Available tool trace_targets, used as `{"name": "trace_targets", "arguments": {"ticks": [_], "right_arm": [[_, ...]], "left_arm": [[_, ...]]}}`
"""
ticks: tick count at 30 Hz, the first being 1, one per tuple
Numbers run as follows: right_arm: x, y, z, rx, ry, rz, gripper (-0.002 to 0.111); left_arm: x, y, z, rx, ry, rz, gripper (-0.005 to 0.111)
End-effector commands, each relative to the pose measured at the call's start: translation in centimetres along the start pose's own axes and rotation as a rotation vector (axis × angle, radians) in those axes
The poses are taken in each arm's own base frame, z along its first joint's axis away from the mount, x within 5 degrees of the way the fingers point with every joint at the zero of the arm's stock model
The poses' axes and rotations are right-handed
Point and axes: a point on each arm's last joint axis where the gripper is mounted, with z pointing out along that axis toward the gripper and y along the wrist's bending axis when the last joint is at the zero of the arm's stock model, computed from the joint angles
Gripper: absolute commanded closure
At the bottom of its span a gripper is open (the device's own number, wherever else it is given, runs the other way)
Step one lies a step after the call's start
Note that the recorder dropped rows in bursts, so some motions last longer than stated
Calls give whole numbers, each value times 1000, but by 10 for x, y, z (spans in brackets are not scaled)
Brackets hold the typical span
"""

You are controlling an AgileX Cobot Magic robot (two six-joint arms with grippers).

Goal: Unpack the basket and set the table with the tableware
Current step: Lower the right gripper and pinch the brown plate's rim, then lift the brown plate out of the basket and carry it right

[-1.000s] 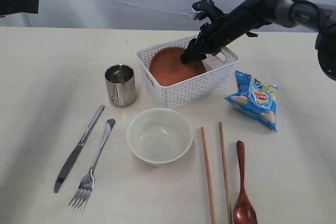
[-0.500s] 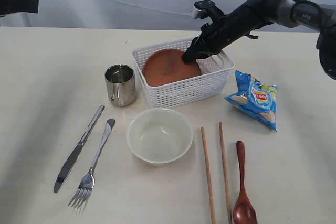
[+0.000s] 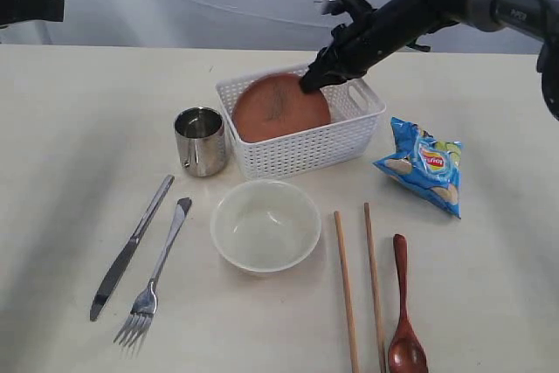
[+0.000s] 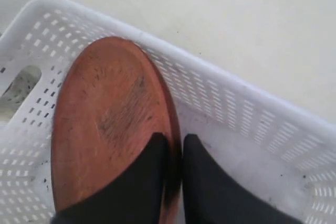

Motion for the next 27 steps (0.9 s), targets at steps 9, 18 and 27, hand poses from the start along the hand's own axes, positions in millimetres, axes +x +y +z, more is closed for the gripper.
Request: {"name": "trace_targets", "arguments": {"ticks": [9, 18, 27], "right_arm": [[-32, 26, -53, 42, -62, -21, 109], [-55, 60, -120, 141, -63, 19, 109], [-52, 79, -205, 231, -100, 240, 109]], "left_arm": [[2, 1, 2, -3, -3, -21, 106], [2, 1, 2, -3, -3, -21, 106], [2, 1, 2, -2, 1, -21, 106]]}}
